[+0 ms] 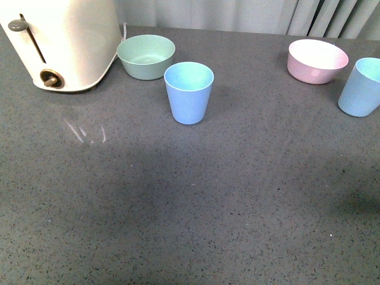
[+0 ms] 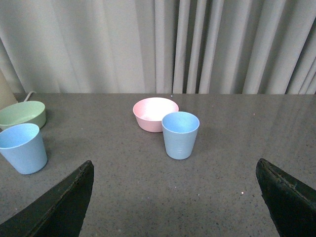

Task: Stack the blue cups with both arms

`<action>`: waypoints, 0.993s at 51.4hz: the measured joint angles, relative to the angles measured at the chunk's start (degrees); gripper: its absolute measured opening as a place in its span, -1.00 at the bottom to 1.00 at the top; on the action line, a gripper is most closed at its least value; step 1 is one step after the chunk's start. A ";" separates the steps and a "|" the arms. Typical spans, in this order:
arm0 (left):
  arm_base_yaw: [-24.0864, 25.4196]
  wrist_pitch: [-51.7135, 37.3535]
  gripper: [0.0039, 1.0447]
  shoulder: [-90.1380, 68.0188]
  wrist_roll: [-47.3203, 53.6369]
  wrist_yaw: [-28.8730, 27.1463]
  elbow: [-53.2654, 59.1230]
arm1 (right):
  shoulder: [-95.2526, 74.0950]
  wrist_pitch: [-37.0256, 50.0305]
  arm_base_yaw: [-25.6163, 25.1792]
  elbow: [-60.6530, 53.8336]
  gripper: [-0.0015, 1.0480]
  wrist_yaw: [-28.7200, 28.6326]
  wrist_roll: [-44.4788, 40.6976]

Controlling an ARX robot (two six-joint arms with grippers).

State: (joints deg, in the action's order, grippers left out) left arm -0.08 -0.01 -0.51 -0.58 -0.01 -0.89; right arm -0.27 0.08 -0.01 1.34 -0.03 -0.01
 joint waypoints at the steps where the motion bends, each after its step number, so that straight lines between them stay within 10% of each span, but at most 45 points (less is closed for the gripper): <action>1: 0.00 0.00 0.84 0.00 0.00 0.00 0.00 | 0.00 0.00 0.00 0.00 0.83 0.00 0.00; 31: 0.04 0.11 0.84 -0.11 -0.02 0.26 -0.04 | 0.00 0.00 0.00 0.00 0.83 0.00 0.00; 38: -4.35 22.16 0.84 -16.70 -9.64 9.97 -9.79 | 0.00 0.00 0.00 0.00 0.83 -0.02 0.00; 51: -10.34 7.56 0.84 -35.71 -12.81 10.10 -12.31 | 0.00 0.00 0.00 0.00 0.83 0.00 0.00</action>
State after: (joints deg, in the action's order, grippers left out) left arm -10.41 7.55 -36.23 -13.39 10.09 -13.19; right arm -0.27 0.08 -0.01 1.34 -0.03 -0.01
